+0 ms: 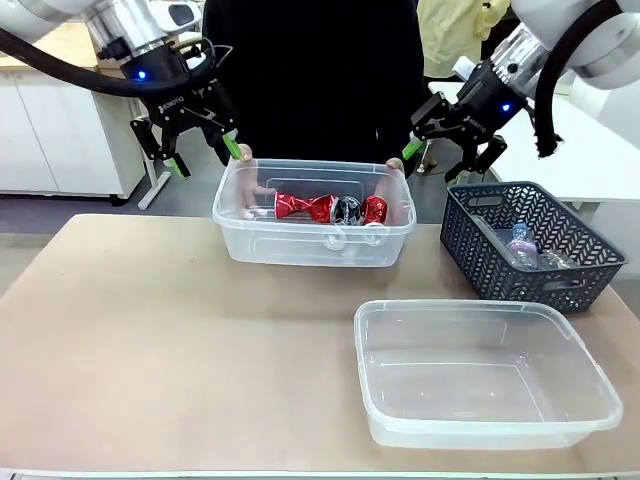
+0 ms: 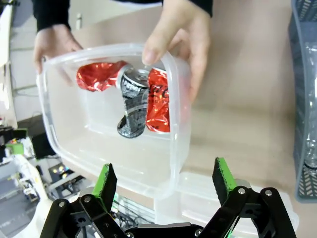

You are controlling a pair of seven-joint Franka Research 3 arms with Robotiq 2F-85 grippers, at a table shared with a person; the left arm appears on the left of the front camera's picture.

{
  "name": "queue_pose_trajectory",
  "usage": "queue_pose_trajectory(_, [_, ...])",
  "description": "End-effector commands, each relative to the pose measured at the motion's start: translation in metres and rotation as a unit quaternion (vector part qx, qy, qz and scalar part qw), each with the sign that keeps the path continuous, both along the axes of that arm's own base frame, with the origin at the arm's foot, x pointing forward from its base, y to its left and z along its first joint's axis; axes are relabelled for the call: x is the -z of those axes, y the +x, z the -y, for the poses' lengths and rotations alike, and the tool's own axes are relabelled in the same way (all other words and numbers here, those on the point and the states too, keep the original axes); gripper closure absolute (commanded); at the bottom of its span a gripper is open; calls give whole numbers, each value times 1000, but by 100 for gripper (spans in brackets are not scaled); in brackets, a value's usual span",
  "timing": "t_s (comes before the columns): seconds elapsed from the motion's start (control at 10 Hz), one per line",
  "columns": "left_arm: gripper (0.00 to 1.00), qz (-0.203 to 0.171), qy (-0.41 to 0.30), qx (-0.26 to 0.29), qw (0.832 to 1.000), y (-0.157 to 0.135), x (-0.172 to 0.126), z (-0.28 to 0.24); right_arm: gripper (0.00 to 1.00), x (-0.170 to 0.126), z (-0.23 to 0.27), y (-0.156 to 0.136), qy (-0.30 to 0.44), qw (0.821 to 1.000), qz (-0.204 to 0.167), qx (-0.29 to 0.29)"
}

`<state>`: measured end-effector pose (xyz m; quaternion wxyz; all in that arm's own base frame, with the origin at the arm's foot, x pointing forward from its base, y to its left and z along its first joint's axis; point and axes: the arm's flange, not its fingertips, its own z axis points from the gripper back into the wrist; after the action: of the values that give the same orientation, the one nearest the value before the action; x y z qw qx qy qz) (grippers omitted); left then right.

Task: Sort the waste into each basket.
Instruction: Pick up the Organizing box on the right side of the table and lift it.

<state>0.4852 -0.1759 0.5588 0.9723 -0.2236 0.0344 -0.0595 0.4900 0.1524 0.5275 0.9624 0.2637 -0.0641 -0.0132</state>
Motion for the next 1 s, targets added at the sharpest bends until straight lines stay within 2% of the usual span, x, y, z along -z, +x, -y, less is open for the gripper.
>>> queue_pose_trajectory(0.0, [0,-7,22,18,1000,-48,-25,38,0,-20,30,-44,-17,998,13,-51])
queue_pose_trajectory(0.1, [0,-25,38,10,999,-71,-20,71,0,-31,62,-87,-76,994,21,-80])
queue_pose_trajectory(0.2, [0,-54,47,32,997,-95,-4,110,0,-32,94,-129,-162,981,48,-93])
queue_pose_trajectory(0.3, [0,-99,54,48,992,-117,18,150,0,-23,122,-164,-202,969,36,-139])
queue_pose_trajectory(0.5, [0,-177,69,48,980,-147,62,215,0,-9,151,-194,-216,967,22,-135])
queue_pose_trajectory(0.6, [0,-176,75,52,980,-152,68,229,0,-8,151,-193,-208,969,39,-128])
queue_pose_trajectory(0.7, [0,-139,79,58,985,-164,49,202,0,-15,143,-194,-212,969,2,-130])
queue_pose_trajectory(0.9, [0,-139,79,58,985,-164,49,202,0,-15,143,-194,-212,969,2,-130])
